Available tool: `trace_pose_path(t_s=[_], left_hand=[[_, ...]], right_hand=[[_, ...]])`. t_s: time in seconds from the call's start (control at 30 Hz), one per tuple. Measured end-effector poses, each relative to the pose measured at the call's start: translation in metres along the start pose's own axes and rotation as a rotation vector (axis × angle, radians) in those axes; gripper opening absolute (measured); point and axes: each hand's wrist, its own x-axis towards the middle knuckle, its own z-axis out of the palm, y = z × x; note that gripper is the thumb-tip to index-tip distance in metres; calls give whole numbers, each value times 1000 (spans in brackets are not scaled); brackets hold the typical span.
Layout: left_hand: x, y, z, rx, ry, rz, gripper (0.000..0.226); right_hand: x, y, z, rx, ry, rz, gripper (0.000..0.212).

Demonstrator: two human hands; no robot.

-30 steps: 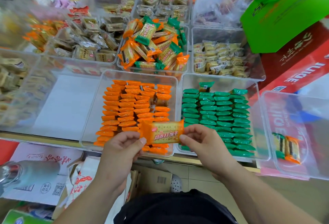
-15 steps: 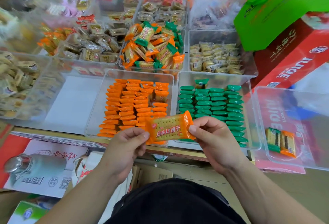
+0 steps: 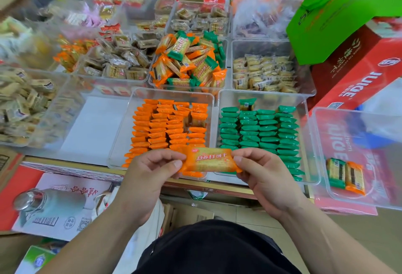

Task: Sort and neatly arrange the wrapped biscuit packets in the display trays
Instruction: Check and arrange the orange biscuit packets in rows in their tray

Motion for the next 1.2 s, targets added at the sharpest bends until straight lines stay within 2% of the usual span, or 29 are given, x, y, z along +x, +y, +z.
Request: trace_pose_path(t_s=[0.07,0.17,0.3,0.37,0.47,0.53,0.77,0.9,0.97,1.03,1.2], left_hand=[[-1,4,-3,50,-18,-13,44],[-2,10,-5,195,-16,2,34],[2,13,-5,215,54,0,15],[4,15,-5,177,62,-54,21],[9,20,-7,4,6,-231,35],[11,22,-9,-119,-47,-346,33],[17,14,-6,-220,-38,-465,22],[20,11,-6,-133,-19,-428,20],[20,10,-5,-9,32,-342,8],[20,11,-2,94,53,-239,6],[30,8,5,214,-10,-66,13]], right_hand=[[1,-1,-3,-24,13,27,21],[0,-9,-5,-146,-55,9,31],[2,-11,-2,-412,-67,-30,15],[4,-10,1,-435,-75,-15,2],[8,-5,1,-191,-77,119,23],[11,-1,1,17,-91,215,25],[15,4,4,185,-136,266,23],[17,4,3,81,-96,202,27],[17,4,4,-47,-31,160,23],[17,2,7,-131,9,131,17],[29,0,12,-83,73,133,23]])
